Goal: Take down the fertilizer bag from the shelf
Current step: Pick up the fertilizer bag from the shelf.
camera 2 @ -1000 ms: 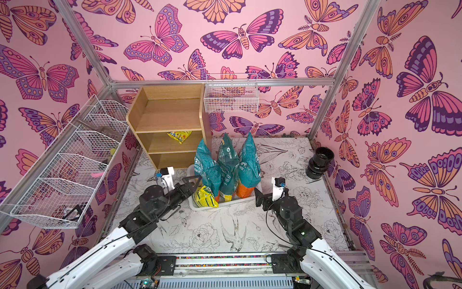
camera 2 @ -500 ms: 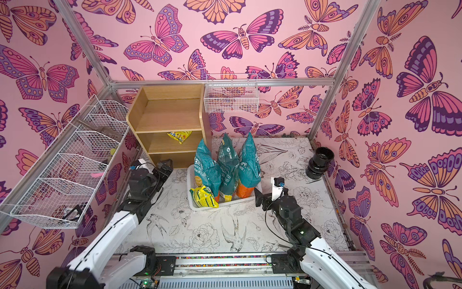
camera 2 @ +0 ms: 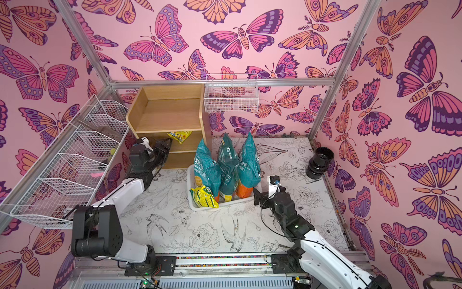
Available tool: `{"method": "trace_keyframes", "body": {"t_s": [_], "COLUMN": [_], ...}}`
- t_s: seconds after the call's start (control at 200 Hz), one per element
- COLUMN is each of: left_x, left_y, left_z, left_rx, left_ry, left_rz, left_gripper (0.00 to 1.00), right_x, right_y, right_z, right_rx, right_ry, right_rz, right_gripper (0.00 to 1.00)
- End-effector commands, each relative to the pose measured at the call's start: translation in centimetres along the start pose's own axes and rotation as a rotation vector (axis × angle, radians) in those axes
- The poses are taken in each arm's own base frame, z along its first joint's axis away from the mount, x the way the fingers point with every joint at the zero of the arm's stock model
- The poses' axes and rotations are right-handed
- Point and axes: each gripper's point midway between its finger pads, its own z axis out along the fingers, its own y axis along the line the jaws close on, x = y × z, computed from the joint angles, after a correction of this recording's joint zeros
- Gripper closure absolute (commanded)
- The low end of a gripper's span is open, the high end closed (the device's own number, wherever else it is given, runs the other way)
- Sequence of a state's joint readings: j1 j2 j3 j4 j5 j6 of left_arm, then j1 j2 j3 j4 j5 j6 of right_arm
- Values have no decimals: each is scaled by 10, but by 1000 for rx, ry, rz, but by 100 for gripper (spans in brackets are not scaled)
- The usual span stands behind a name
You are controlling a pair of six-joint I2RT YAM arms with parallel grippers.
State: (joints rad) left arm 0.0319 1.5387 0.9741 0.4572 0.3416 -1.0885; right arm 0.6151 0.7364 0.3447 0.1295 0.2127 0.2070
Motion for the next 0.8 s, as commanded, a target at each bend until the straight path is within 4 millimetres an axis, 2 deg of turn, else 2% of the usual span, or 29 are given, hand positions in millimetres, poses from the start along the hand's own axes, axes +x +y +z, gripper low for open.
{"method": "trace_keyframes", "body": {"t_s": [0.0,0.115,0.245,0.466,0.666,0.796], "left_x": [2,3,1,7,23,26], "left_y": [-4,5,10,14,26,35], "left_z": [18,39,54,68,77,85], "left_rx": [28,-10,-36,-104,-212,-249], "left_ry": [37,61,58,76,126,149], "left_rz": [-14,-33,-28,13,29,11], "left_gripper": [11,10,14,19,18,18], "right_x": [-27,-28,-30,-32,-32,-31], "right_y": [3,1,0,-3,-3,-3], "right_z": [-3,-5,-10,-13,-13,-14], "right_rx": [-1,9,8,18,17,18], "right_ry": [-66,-78,-99,-113,-113,-113], "right_rz": [-5,-4,2,5,4,4], "right_gripper": [1,1,1,1,1,1]}}
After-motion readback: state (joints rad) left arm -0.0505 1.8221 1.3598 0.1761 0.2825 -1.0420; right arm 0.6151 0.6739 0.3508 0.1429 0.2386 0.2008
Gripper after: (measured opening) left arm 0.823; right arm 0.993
